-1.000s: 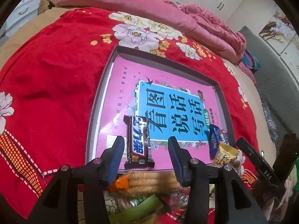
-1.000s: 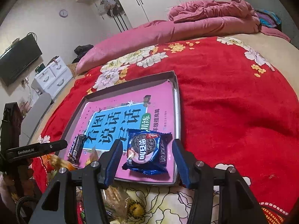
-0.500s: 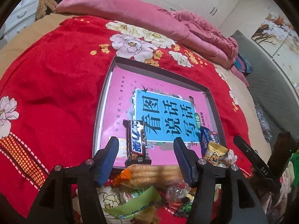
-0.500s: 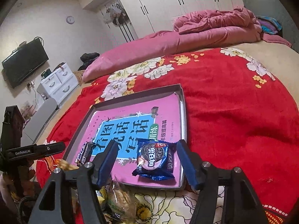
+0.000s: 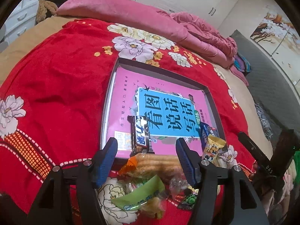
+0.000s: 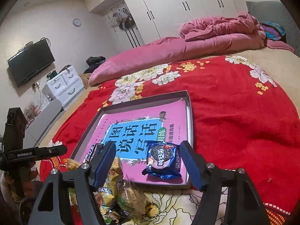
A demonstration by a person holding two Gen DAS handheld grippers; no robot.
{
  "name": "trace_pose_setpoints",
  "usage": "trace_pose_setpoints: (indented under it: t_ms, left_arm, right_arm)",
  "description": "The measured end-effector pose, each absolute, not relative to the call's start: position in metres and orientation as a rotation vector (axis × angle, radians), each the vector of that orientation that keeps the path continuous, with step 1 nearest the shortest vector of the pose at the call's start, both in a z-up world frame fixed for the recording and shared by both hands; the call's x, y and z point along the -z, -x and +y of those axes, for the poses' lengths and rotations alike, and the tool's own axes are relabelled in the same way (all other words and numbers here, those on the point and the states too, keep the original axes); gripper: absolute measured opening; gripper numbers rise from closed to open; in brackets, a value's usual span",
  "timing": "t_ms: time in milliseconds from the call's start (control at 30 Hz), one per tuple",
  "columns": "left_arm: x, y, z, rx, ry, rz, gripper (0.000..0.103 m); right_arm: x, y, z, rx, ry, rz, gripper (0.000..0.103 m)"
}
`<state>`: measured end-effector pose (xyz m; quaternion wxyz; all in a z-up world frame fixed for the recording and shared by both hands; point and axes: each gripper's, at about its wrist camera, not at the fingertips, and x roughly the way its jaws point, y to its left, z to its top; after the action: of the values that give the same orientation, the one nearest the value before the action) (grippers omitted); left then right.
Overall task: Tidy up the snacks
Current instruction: 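Open both tools to release the snacks and withdraw toward the pile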
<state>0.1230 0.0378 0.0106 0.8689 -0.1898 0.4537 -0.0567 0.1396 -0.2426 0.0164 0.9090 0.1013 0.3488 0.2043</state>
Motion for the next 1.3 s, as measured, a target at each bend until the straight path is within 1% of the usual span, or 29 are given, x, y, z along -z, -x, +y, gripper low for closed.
trace_pose_setpoints:
  t_ms: [433, 967, 1300]
  left_arm:
    - [-0.010, -0.102, 0.037, 0.097, 0.396, 0.958, 0.067]
    - [-0.004, -0.081, 0.036, 0.080, 0.382, 0.983, 0.067]
    - [0.011, -0.066, 0.029, 0.069, 0.384, 1.033, 0.067]
  right_arm:
    - [-0.019, -0.124, -0.231, -0.455, -0.198, 0.721, 0.071]
    - [-0.016, -0.114, -0.204, -0.515, -0.106, 0.742, 0.071]
    - [-0.011, -0.111, -0.196, -0.526, -0.077, 0.759, 0.071]
